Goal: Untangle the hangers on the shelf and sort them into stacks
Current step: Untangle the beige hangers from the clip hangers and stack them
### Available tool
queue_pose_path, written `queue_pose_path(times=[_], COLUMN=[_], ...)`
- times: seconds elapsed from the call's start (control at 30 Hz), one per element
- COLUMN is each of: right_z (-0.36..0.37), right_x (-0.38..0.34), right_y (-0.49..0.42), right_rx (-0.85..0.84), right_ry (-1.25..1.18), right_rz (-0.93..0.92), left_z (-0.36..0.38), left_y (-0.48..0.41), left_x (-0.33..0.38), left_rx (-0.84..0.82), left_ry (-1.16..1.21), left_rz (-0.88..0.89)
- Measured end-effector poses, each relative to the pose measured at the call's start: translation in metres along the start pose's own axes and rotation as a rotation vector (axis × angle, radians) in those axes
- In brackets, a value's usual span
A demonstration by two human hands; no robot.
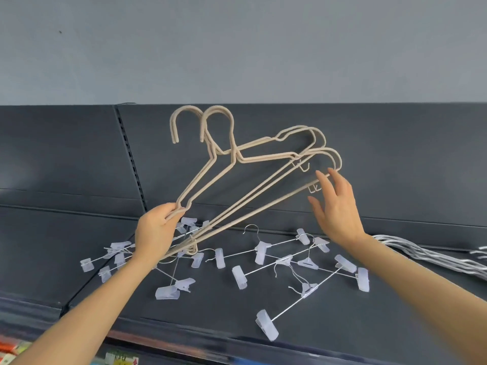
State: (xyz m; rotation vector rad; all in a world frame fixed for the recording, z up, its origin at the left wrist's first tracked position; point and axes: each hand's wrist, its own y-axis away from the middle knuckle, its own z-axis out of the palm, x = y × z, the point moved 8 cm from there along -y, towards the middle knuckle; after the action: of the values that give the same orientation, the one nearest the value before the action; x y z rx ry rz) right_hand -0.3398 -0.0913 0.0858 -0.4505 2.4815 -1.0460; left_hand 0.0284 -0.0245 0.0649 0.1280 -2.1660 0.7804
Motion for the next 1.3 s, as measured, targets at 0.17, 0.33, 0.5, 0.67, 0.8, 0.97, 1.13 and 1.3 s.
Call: queue_pose_path(times=[0.17,0.33,0.5,0.67,0.8,0.97,1.13,1.3], right_z=[-0.034,-0.040,-0.060,-0.081,-0.110,-0.143,-0.173,-0.204], right_x=[-0.002,0.005,0.020,0.056,0.087,0.125,0.164,0.209], right_y=[-0.018,-0.009,0.018,0.048,0.074,0.105,0.132,0.144], right_rx=[0.119,-0.070,-0.088,-0.327,-0.406,-0.450,-0.548,-0.654], right_ry=[0.076,0.280,0.442,0.549,0.531,0.457,0.496,0.410], right_rz=[-0.072,-0.100,-0.164,-0.004,0.164,0.356,0.416,0.494], left_z=[0.021,0.056,0.093,0.134,0.165,0.199,0.246,0.303], left_y=[-0.008,-0.002,0.005,0.012,0.018,0.035,0.051,0.064], left_x=[0.012,0.028,0.044,0.070,0.105,0.159,0.201,0.250], left_rx=[-0.110,-0.282,-0.393,-0.537,-0.598,-0.594,-0.668,-0.691], left_ry=[0.013,-0.041,-0.010,-0.021,-0.064,-0.160,-0.109,-0.184], left_rz=[0.045,0.108,0.178,0.279,0.406,0.586,0.661,0.737])
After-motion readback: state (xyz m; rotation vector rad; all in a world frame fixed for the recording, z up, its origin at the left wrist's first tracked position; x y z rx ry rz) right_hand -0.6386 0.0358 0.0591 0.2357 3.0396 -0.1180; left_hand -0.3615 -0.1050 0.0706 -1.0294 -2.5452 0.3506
